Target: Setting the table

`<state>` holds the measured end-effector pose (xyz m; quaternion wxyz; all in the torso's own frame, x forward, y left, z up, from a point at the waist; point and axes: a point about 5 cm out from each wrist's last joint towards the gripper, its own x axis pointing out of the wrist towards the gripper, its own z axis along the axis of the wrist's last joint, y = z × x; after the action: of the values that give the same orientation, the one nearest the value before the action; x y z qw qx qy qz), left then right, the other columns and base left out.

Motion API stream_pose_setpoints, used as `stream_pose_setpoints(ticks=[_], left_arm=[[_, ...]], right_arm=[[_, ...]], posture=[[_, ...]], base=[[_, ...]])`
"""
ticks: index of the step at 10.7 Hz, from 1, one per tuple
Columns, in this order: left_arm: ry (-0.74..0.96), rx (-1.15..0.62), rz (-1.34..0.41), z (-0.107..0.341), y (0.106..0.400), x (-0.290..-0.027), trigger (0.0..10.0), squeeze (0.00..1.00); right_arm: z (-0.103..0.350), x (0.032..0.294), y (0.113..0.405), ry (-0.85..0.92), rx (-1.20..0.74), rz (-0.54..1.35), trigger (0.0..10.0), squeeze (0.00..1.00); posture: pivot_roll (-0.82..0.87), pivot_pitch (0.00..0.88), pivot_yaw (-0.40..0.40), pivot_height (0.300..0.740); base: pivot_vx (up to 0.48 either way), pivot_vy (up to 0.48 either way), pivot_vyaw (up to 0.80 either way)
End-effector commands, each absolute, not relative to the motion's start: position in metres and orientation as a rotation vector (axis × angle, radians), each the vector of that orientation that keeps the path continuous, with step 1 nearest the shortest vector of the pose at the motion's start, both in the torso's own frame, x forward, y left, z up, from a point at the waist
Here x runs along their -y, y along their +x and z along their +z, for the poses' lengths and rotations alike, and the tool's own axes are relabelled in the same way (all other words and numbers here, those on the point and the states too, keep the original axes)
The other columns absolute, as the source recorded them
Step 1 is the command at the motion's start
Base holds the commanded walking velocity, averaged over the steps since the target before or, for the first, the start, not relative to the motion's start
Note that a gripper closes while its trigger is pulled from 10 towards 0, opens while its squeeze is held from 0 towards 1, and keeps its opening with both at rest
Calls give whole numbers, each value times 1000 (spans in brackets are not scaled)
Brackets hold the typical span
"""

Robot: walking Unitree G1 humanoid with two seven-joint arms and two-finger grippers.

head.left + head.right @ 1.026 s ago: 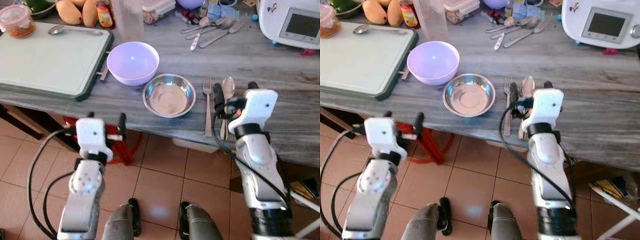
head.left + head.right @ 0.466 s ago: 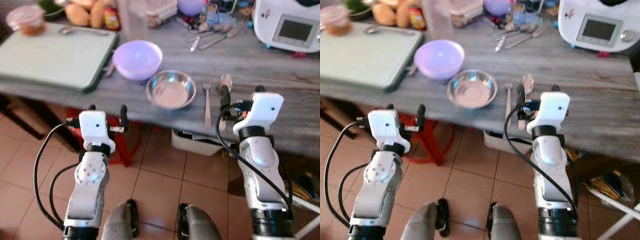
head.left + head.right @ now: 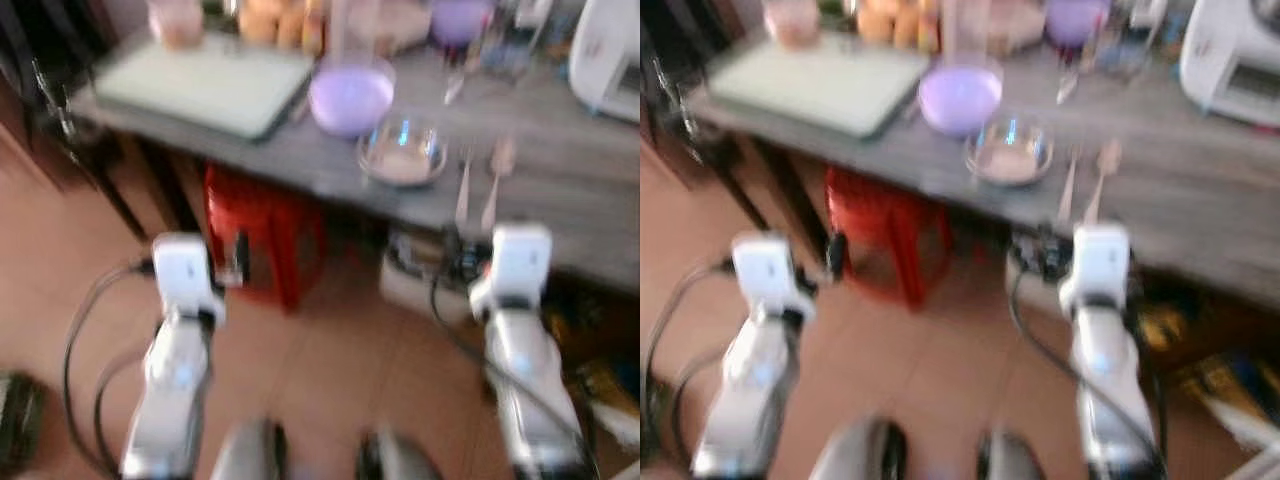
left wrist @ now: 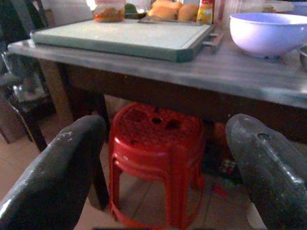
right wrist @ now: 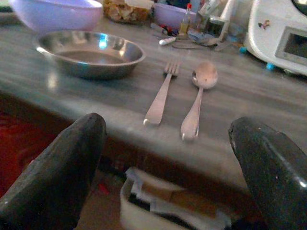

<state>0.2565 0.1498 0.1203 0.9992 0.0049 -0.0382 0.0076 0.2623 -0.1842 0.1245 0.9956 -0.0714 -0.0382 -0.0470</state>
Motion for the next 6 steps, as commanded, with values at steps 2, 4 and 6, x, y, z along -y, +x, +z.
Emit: stream_pose_setpoints(ticks=[2,4,6], left_arm=[[27,78,21,118,253,-153,10000,0],[35,70,16,113,256,-153,10000,0],[25,54,41,110,255,-154,10000,0]], right_arm=[[117,185,251,-105,78,-104,10000,0],[108,189,246,-140,78,-88,10000,0],[105,193,248,-55,54,-153,10000,0]], posture=[[-12,93,10,740],[-13,69,11,740],[-17,71,18,740]], base=[[-281,0,0],[-281,0,0],[-127,0,0]])
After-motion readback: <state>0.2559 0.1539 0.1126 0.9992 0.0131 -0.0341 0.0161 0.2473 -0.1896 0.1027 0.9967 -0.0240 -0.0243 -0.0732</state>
